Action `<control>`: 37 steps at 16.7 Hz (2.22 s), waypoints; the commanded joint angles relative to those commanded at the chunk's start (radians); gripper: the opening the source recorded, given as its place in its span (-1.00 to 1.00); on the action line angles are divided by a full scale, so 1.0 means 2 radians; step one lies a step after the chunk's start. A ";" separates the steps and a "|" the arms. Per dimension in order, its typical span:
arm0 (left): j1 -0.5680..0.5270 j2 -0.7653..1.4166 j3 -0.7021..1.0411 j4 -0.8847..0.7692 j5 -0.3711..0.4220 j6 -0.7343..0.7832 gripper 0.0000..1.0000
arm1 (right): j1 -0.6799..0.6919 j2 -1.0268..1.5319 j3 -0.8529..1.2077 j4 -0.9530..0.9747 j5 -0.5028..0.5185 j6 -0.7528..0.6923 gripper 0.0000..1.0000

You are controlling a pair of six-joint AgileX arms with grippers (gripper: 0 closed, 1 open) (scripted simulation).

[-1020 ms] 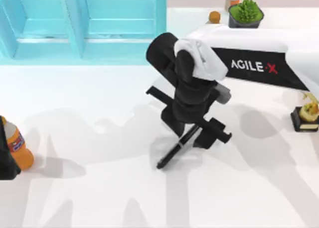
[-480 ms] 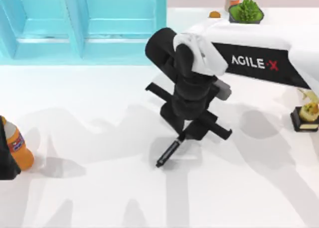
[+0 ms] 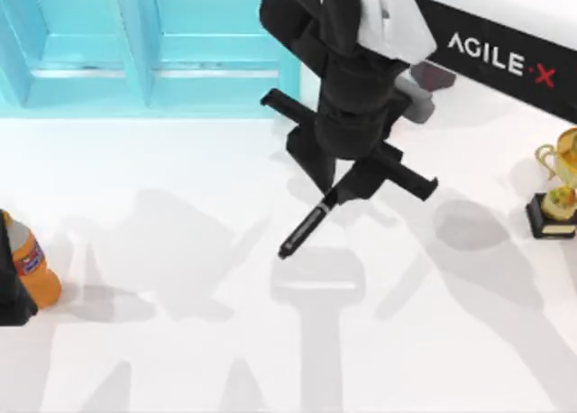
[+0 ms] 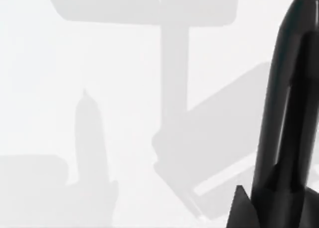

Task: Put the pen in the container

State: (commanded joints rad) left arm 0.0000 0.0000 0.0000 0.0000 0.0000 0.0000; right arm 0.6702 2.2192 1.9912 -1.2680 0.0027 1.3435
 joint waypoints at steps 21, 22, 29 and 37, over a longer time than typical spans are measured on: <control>0.000 0.000 0.000 0.000 0.000 0.000 1.00 | -0.566 -0.153 -0.110 0.013 -0.039 -0.158 -1.00; 0.000 0.000 0.000 0.000 0.000 0.000 1.00 | -0.594 -0.150 -0.122 0.011 -0.037 -0.167 -1.00; 0.000 0.000 0.000 0.000 0.000 0.000 1.00 | -0.661 -0.145 -0.166 0.005 -0.029 -0.206 -1.00; 0.000 0.000 0.000 0.000 0.000 0.000 1.00 | -0.613 -0.140 -0.173 0.083 -0.041 -0.170 -1.00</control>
State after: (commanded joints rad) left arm 0.0000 0.0000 0.0000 0.0000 0.0000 0.0000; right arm -0.5551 1.9387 1.6445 -1.1015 -0.0788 1.0028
